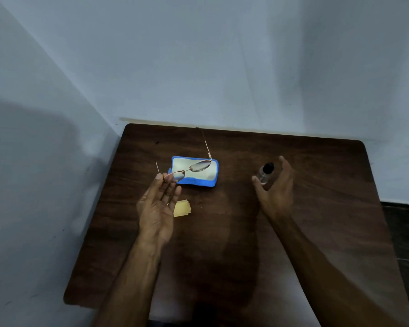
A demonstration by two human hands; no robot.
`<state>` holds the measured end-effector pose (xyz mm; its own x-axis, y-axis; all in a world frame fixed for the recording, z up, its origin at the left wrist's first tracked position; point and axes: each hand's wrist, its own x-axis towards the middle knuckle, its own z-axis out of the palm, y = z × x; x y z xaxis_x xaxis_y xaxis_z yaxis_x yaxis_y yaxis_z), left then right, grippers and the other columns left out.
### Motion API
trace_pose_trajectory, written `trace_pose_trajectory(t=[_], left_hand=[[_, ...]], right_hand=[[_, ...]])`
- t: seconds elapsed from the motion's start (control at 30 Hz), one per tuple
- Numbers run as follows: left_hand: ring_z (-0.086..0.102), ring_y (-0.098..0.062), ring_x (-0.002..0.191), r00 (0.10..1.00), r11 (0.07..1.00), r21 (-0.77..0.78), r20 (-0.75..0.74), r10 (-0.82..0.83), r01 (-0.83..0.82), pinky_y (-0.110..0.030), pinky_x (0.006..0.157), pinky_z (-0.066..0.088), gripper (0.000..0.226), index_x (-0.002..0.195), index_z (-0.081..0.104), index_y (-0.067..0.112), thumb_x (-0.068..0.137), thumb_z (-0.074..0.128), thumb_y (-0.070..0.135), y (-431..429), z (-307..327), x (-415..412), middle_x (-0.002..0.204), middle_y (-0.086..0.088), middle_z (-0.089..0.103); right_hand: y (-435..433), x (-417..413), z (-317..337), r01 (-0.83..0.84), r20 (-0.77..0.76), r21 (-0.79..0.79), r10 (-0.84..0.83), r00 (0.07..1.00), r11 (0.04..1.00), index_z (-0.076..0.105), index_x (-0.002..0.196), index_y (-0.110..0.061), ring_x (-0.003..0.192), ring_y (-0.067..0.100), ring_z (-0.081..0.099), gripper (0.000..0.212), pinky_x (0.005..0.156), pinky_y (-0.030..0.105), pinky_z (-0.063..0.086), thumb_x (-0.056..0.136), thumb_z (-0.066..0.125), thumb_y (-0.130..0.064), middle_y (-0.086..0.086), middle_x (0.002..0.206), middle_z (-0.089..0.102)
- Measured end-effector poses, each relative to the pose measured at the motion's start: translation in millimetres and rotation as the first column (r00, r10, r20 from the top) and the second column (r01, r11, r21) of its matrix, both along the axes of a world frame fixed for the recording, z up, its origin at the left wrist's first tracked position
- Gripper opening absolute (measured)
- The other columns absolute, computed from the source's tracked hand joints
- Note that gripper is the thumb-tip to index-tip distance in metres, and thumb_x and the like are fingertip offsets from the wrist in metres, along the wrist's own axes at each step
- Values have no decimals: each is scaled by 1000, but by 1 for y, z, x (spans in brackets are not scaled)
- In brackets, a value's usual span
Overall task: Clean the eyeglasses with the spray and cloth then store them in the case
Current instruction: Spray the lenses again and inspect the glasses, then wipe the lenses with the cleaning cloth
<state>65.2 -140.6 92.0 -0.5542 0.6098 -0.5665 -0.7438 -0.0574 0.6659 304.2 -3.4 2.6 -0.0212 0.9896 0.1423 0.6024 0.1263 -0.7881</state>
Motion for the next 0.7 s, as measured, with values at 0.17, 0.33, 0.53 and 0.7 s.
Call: trace_pose_trajectory(t=[0.17, 0.33, 0.53, 0.7], left_hand=[[77, -12, 94, 997, 1000, 25, 76, -4, 2, -32, 92, 63, 10, 90, 81, 17, 94, 72, 21, -11, -1, -34, 95, -1, 79], [78, -12, 93, 991, 998, 57, 133, -8, 0, -31, 86, 64, 9, 87, 82, 17, 89, 74, 21, -20, -2, -61, 95, -2, 79], [77, -14, 98, 984, 998, 53, 169, -50, 41, -34, 93, 63, 10, 93, 81, 15, 91, 73, 21, -31, -11, -83, 99, -4, 79], [77, -14, 97, 975, 997, 53, 211, -69, 59, -34, 94, 63, 10, 94, 79, 14, 89, 74, 21, -33, -16, -91, 99, -4, 79]], right_hand=[[-56, -47, 18, -143, 151, 264, 106, 983, 954, 59, 133, -9, 121, 25, 57, 44, 106, 36, 45, 91, 71, -8, 9, 131, 61], [-73, -100, 12, -144, 313, 222, 69, 947, 964, 63, 127, -11, 124, 29, 54, 39, 104, 42, 43, 88, 69, -13, 9, 131, 62], [-76, -124, -2, -229, 346, 120, 176, 922, 966, 63, 120, -14, 111, 27, 55, 32, 92, 40, 44, 89, 69, -16, 7, 118, 63], [-82, -152, -19, -417, 365, -114, 428, 827, 902, 63, 124, -22, 113, 19, 53, 33, 92, 40, 50, 92, 68, -25, 0, 122, 63]])
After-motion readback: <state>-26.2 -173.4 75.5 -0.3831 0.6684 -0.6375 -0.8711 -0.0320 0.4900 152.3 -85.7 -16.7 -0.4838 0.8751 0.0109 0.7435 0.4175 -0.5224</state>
